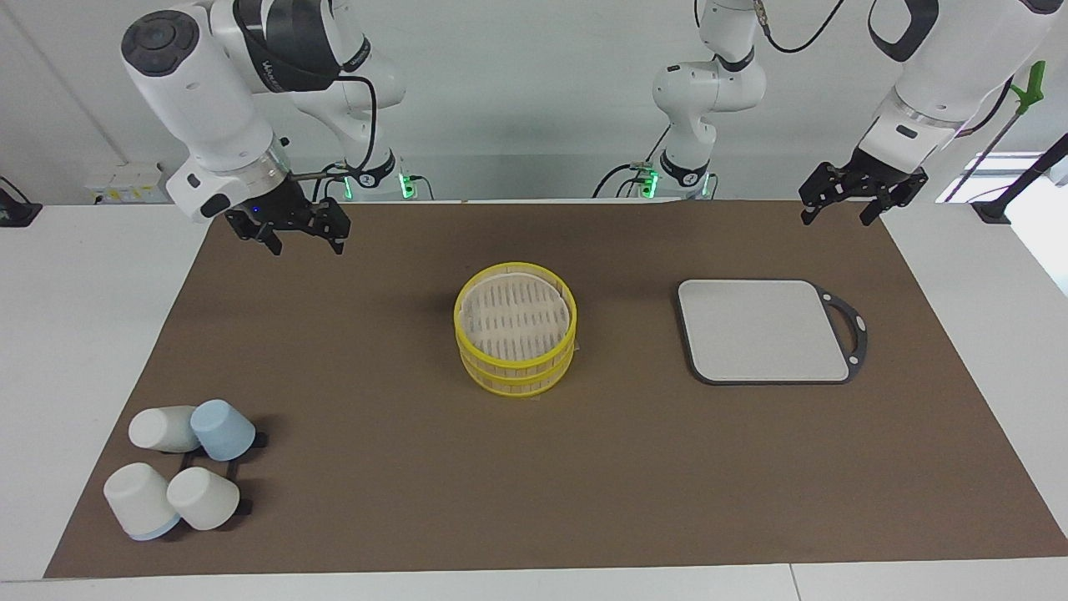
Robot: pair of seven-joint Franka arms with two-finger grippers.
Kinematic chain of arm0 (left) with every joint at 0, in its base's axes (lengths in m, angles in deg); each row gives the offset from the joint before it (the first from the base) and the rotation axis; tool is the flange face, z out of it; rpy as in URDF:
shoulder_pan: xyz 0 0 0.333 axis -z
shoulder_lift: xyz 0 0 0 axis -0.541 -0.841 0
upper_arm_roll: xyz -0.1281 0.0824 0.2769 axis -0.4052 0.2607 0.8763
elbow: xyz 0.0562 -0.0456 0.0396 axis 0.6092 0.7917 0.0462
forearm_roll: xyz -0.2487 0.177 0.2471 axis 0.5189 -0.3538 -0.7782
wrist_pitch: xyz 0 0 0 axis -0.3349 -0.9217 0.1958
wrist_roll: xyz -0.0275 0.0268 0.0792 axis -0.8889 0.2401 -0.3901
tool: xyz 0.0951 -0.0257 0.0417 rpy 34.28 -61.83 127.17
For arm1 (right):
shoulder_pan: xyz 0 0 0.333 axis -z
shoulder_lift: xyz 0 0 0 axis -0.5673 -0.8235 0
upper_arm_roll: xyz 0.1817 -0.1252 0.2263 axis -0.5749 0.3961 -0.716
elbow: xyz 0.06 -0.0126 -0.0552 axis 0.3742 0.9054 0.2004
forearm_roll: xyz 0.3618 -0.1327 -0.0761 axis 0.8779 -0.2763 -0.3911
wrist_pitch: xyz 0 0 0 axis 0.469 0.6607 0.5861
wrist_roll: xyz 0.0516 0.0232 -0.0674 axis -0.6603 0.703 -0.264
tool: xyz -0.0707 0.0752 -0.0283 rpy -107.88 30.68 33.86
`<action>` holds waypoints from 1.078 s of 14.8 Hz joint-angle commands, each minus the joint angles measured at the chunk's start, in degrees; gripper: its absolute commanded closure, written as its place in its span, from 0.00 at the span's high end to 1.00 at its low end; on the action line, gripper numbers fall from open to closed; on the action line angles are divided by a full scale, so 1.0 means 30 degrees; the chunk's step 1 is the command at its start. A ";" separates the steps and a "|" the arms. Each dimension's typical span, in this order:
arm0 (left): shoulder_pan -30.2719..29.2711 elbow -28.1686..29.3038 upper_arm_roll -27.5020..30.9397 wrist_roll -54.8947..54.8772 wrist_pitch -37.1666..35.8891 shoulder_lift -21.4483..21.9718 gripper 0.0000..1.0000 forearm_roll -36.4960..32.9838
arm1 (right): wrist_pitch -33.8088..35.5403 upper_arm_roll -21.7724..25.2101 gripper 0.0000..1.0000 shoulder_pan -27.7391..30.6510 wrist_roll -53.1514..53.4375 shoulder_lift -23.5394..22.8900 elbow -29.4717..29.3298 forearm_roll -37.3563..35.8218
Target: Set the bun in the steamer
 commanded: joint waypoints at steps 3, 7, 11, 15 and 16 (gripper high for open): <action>0.0227 0.0596 0.0147 -0.0235 0.0102 0.0565 1.00 -0.0083 | -0.1305 -0.0058 1.00 0.0212 -0.0990 0.1212 0.1799 -0.0458; 0.0197 0.0596 0.0147 -0.0264 0.0102 0.0565 1.00 -0.0083 | -0.1045 -0.0058 1.00 0.1354 -0.1462 0.1094 0.1565 -0.0487; 0.0197 0.0596 0.0147 -0.0236 0.0131 0.0565 1.00 -0.0083 | -0.1219 -0.0058 1.00 0.1180 -0.1698 0.1065 0.1418 -0.0487; 0.0197 0.0596 0.0147 -0.0177 0.0131 0.0565 1.00 -0.0083 | -0.1337 -0.0058 1.00 0.1734 -0.1785 0.0977 0.1360 -0.0516; 0.0197 0.0596 0.0147 -0.0148 0.0131 0.0565 1.00 -0.0083 | -0.1366 -0.0058 1.00 0.1852 -0.1756 0.0948 0.1360 -0.0516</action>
